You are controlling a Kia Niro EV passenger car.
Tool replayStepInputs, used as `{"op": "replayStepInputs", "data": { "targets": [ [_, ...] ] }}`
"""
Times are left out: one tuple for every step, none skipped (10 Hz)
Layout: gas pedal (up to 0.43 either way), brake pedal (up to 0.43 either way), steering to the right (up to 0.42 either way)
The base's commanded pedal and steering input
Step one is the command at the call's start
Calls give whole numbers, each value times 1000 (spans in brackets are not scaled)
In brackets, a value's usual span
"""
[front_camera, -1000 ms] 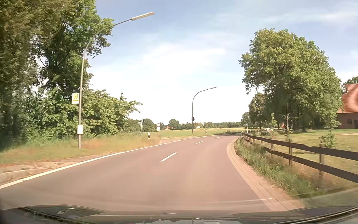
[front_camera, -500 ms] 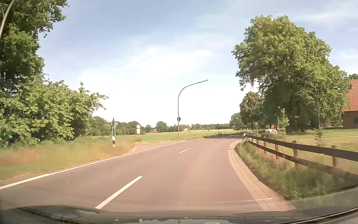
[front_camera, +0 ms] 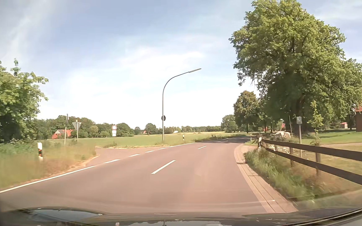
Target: Follow the waypoints while adhering to traffic rules and regulations
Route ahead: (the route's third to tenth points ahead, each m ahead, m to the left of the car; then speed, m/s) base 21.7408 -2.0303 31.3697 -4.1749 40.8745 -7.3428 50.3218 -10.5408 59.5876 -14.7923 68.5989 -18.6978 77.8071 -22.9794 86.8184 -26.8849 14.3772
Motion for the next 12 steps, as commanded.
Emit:
{"op": "replayStepInputs", "data": {
  "targets": [
    [209,0,41],
    [209,0,43],
    [209,0,45],
    [220,0,45],
    [228,0,45],
    [240,0,45],
    [240,0,46],
    [248,0,46],
    [248,0,46],
    [248,0,46],
    [248,0,46],
    [248,0,46]
  ]
}}
